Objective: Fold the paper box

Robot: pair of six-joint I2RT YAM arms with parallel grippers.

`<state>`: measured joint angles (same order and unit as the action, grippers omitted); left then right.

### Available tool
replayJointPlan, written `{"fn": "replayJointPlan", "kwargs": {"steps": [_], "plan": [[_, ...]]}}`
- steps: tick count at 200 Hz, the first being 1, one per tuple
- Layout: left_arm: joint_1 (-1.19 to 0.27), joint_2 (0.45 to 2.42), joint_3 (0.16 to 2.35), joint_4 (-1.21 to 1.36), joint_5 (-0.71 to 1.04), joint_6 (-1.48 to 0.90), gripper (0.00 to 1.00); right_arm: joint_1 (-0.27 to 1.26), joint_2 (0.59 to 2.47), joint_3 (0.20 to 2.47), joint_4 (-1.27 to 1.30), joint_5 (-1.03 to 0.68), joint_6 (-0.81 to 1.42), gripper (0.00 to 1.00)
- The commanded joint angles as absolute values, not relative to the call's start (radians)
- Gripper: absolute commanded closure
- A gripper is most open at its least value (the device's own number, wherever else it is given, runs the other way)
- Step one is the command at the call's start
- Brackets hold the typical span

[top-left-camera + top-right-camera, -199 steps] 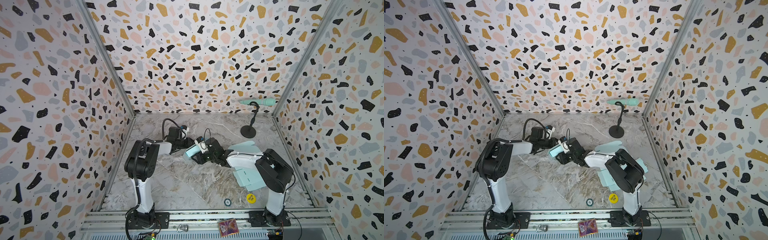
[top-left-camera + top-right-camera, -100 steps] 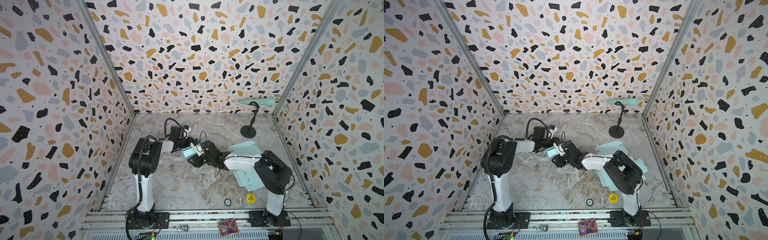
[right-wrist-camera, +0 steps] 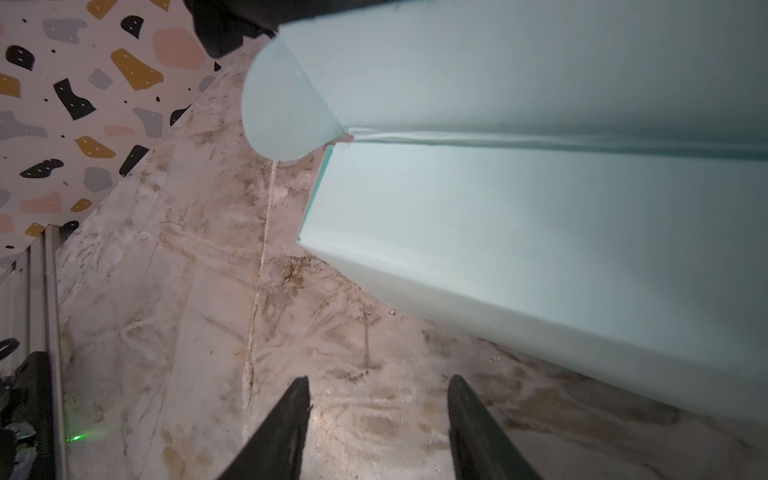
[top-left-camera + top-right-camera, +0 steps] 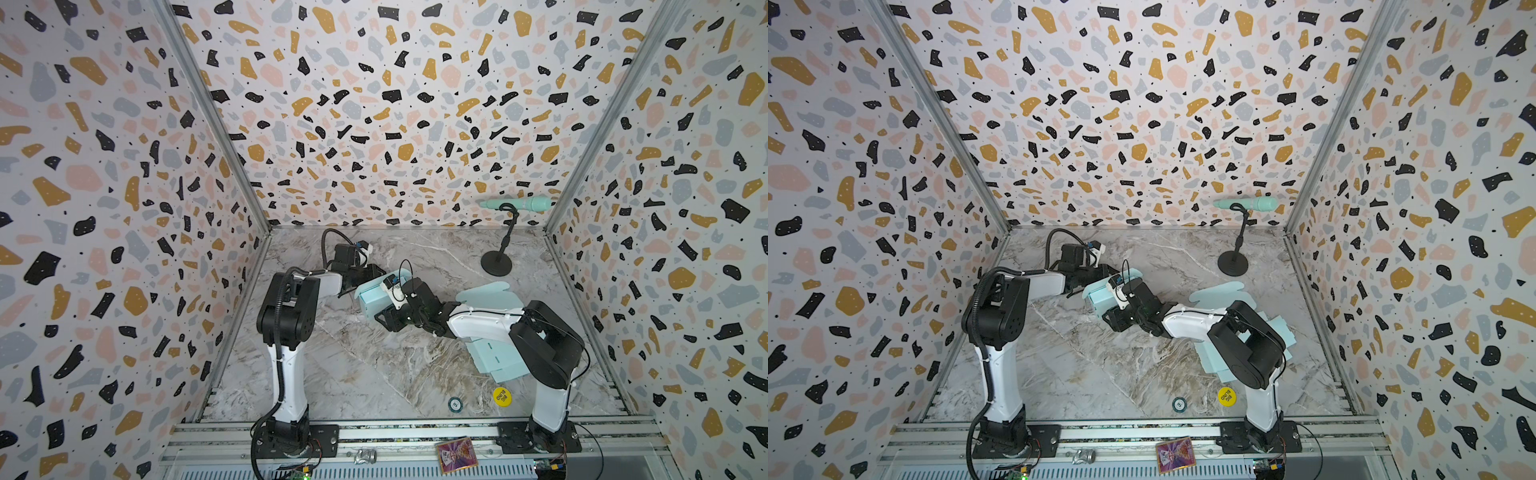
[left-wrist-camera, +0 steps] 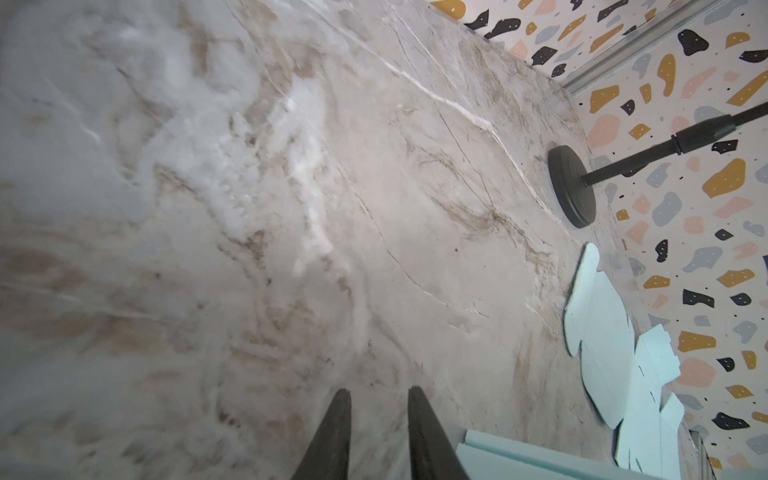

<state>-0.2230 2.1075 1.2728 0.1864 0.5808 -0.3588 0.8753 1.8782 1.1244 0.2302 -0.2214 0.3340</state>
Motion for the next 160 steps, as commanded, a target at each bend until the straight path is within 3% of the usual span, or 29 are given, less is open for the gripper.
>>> {"fn": "replayJointPlan", "kwargs": {"steps": [1, 43, 56, 91, 122, 160], "plan": [[-0.22, 2.111, 1.302, 0.157, 0.555, -0.347, 0.72, 0.877, 1.834, 1.161, 0.181, -0.201, 0.305, 0.45], [-0.167, 2.01, 1.287, 0.105, 0.424, -0.383, 0.63, 0.87, 1.675, 1.082, 0.122, -0.136, 0.268, 0.38], [-0.158, 1.967, 1.294, 0.058, 0.39, -0.366, 0.62, 0.859, 1.601, 1.042, 0.123, -0.135, 0.236, 0.32], [-0.158, 1.796, 1.265, -0.12, 0.223, -0.349, 0.6, 0.734, 1.516, 1.1, -0.029, -0.213, 0.098, 0.24], [-0.158, 1.563, 1.124, -0.215, 0.129, -0.356, 0.57, 0.576, 1.575, 1.225, -0.097, -0.366, 0.003, 0.18], [-0.19, 1.278, 0.971, -0.313, 0.154, -0.358, 0.48, 0.535, 1.733, 1.397, -0.172, -0.434, -0.123, 0.18]]}}
